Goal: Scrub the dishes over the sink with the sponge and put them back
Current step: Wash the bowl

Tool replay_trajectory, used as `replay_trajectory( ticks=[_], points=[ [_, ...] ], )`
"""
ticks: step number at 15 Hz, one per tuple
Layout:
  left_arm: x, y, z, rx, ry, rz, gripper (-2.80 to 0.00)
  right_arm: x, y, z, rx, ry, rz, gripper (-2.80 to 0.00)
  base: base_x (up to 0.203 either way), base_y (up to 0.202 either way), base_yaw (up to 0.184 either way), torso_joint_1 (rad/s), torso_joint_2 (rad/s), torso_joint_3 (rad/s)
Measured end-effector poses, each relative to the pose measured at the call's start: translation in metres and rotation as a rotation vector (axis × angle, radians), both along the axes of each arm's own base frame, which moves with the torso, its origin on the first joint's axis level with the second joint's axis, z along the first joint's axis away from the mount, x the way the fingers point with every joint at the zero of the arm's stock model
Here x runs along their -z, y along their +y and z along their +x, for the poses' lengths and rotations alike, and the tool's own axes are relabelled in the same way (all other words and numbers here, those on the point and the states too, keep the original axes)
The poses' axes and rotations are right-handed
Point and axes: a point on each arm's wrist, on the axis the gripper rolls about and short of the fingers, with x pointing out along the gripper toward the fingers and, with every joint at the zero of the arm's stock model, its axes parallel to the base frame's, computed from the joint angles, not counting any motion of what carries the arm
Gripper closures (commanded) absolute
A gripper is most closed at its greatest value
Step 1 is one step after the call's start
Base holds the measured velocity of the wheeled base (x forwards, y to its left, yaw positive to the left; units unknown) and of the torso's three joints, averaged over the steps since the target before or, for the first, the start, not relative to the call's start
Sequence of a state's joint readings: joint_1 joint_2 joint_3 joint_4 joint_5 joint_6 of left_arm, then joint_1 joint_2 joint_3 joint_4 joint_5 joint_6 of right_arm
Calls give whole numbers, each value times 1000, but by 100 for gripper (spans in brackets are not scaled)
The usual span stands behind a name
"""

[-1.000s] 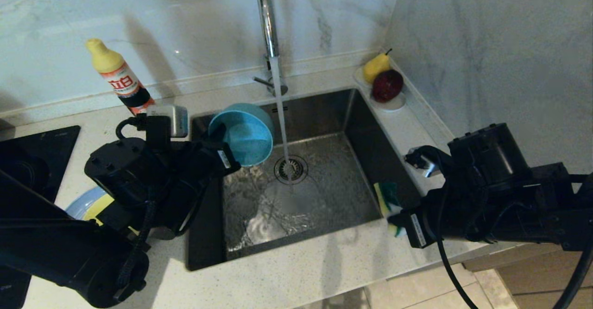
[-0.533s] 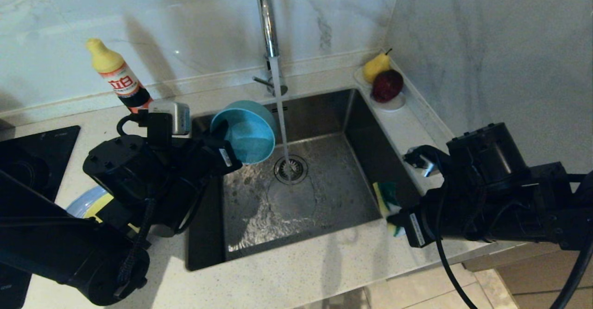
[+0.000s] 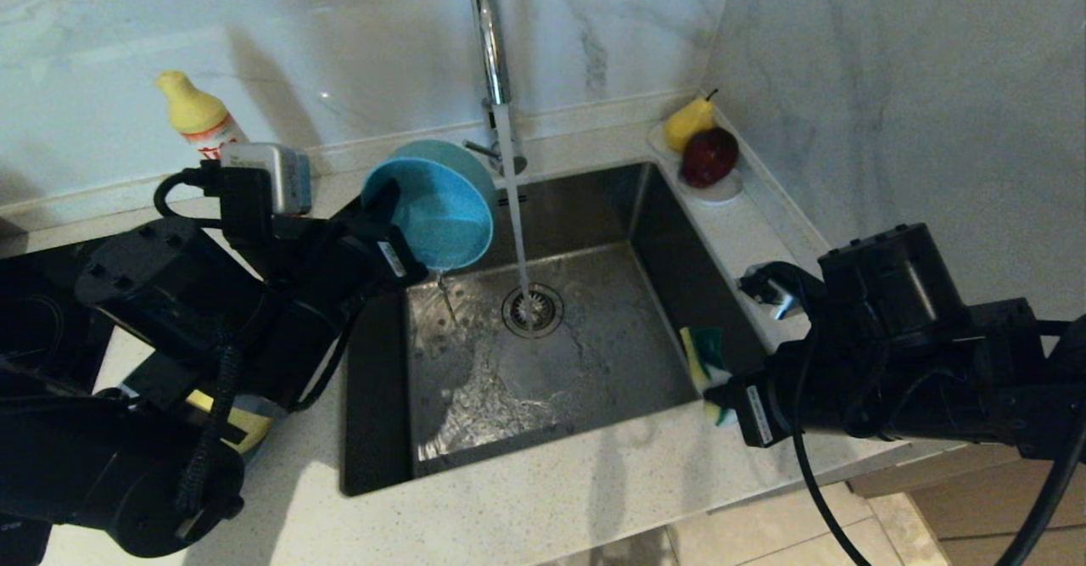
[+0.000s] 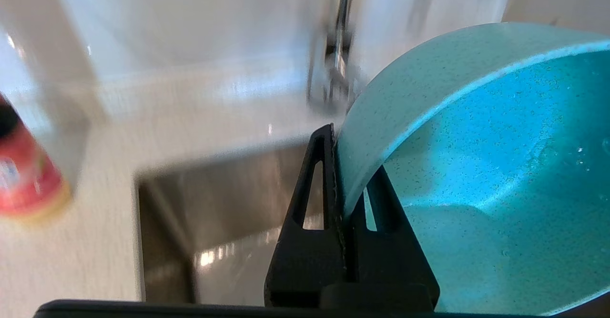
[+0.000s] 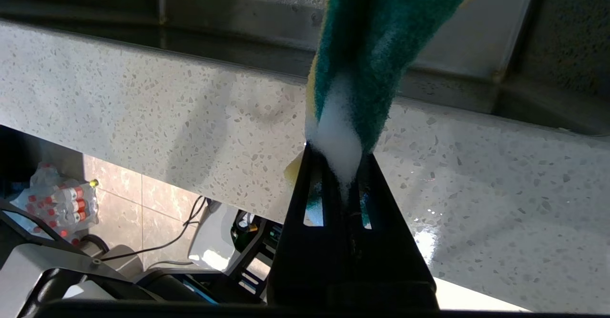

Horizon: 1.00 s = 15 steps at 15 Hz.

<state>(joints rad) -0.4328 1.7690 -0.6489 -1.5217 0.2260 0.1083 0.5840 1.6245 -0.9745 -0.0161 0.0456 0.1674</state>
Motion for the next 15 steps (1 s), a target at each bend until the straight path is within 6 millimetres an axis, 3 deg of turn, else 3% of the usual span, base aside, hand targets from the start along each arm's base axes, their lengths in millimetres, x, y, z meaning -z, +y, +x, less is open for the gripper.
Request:
replay_trajectory(
  ticks=[8, 15],
  points=[
    [-48, 10, -22, -22, -171, -22, 0, -1, 1, 1, -3, -5, 1, 0, 0, 0, 0, 0, 0, 0],
    [-54, 15, -32, -19, -186, -36, 0, -5, 0, 0, -5, -17, 5, 0, 0, 0, 0, 0, 0, 0]
  ],
)
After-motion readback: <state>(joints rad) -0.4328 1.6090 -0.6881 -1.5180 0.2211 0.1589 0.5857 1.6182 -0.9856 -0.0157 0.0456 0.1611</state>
